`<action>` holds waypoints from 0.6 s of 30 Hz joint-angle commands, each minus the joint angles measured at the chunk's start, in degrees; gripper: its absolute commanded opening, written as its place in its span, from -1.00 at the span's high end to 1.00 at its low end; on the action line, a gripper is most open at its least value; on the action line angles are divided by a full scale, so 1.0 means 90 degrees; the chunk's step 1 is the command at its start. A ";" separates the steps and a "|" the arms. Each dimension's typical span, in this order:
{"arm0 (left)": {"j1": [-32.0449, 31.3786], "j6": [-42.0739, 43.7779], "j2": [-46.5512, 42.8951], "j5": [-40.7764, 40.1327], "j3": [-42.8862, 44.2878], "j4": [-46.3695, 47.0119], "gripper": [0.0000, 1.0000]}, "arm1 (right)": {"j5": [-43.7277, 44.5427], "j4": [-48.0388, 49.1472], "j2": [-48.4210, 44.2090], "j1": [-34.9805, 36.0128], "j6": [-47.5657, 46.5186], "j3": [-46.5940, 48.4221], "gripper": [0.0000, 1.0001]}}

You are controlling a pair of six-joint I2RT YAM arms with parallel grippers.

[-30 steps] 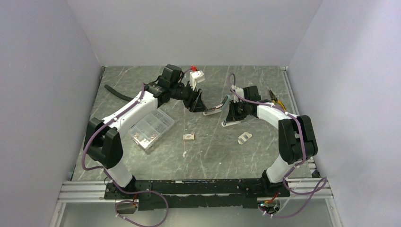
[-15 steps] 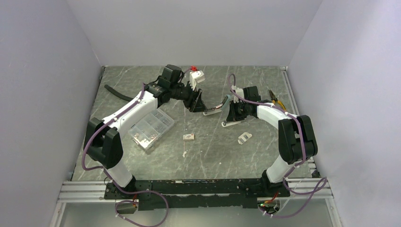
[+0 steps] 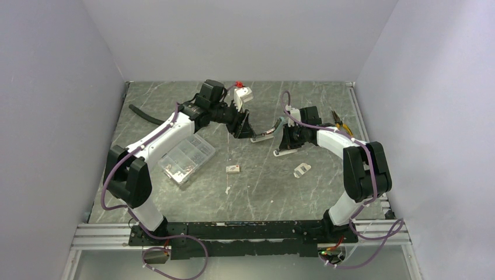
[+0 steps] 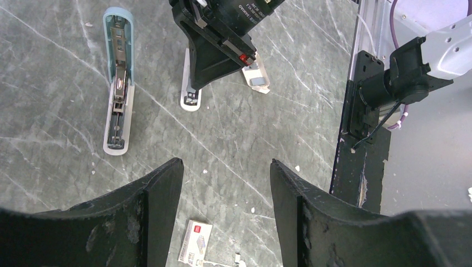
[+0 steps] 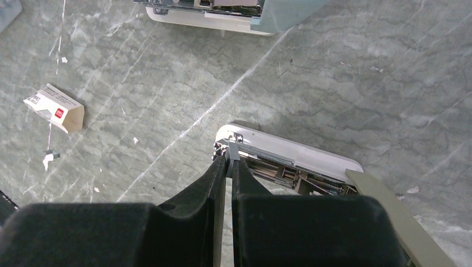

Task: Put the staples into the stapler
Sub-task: Install the staple into the stapler.

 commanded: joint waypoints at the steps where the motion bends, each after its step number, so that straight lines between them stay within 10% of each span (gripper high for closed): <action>1: 0.0022 0.0006 -0.0121 0.0147 0.0135 0.0096 -0.28 | 0.0102 0.0081 0.0033 0.0038 -0.0077 -0.0040 1.00; 18: 0.0026 0.0052 -0.0169 0.0106 0.0100 0.0091 -0.28 | -0.0196 -0.0165 -0.0037 0.0039 -0.0350 -0.0087 1.00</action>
